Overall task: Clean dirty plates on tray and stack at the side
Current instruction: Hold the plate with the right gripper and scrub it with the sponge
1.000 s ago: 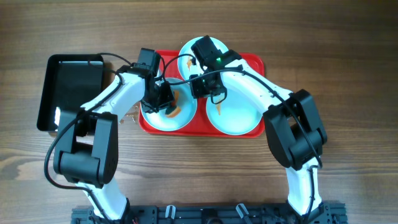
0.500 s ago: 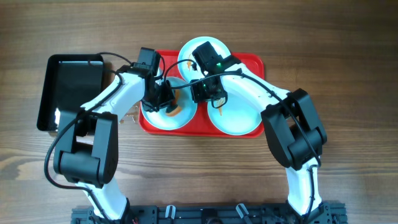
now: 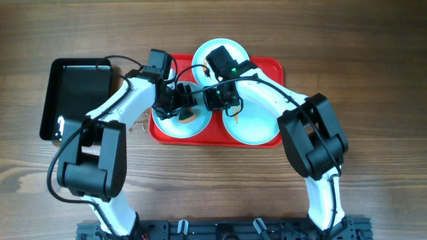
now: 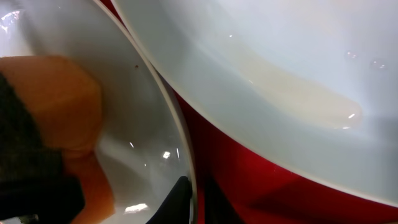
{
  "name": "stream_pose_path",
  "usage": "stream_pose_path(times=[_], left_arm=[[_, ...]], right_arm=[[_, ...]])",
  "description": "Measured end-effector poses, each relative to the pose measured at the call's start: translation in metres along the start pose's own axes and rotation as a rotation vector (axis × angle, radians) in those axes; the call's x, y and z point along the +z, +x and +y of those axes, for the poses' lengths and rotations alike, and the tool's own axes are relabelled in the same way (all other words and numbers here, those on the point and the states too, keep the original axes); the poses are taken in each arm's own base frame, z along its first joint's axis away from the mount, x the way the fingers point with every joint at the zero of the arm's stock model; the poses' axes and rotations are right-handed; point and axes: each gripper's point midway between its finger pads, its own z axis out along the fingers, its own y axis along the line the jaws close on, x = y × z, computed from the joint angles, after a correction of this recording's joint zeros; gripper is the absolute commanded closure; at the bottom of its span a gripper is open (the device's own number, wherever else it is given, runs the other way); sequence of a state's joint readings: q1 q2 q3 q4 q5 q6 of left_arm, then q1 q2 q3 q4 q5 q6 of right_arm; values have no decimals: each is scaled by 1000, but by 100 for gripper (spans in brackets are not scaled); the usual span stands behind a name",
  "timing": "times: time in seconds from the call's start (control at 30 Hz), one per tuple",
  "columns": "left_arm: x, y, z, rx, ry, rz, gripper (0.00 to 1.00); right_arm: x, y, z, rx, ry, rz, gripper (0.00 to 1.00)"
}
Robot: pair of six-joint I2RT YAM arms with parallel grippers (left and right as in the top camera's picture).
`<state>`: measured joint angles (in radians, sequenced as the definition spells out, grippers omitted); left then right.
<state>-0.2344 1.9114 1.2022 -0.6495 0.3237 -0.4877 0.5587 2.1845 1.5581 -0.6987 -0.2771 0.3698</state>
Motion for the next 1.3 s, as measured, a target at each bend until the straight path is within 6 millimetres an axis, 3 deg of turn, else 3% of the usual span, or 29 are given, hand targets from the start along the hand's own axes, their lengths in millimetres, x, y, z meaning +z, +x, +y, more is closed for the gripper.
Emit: stream_pose_path(times=[0.17,0.23,0.3,0.4,0.63,0.83,1.1,1.2,1.3], left_arm=[[1,0,1,-2,-4,-1,74],[1,0,1,4,-5,-2,81],[1,0,2,-1,-6,-1,96],[1,0,2,3,-7,-2,96],[1,1,0,5,0,1,96],[7,6,-14,60,-10,-15,96],[8,3,-10,75,-57,-45,96],[6,4,3,70,-130,-51,96],[-7,7,37,67,-336,-77,96]], right_arm=[[0,0,1,0,-3,0,88],[0,0,1,0,-3,0,87],[0,0,1,0,-4,0,88],[0,0,1,0,-3,0,96],[1,-1,2,2,-12,-1,96],[1,-1,3,14,-16,-1,96],[1,-1,3,23,-19,1,96],[1,-1,3,23,-19,1,96],[1,1,5,21,-29,7,96]])
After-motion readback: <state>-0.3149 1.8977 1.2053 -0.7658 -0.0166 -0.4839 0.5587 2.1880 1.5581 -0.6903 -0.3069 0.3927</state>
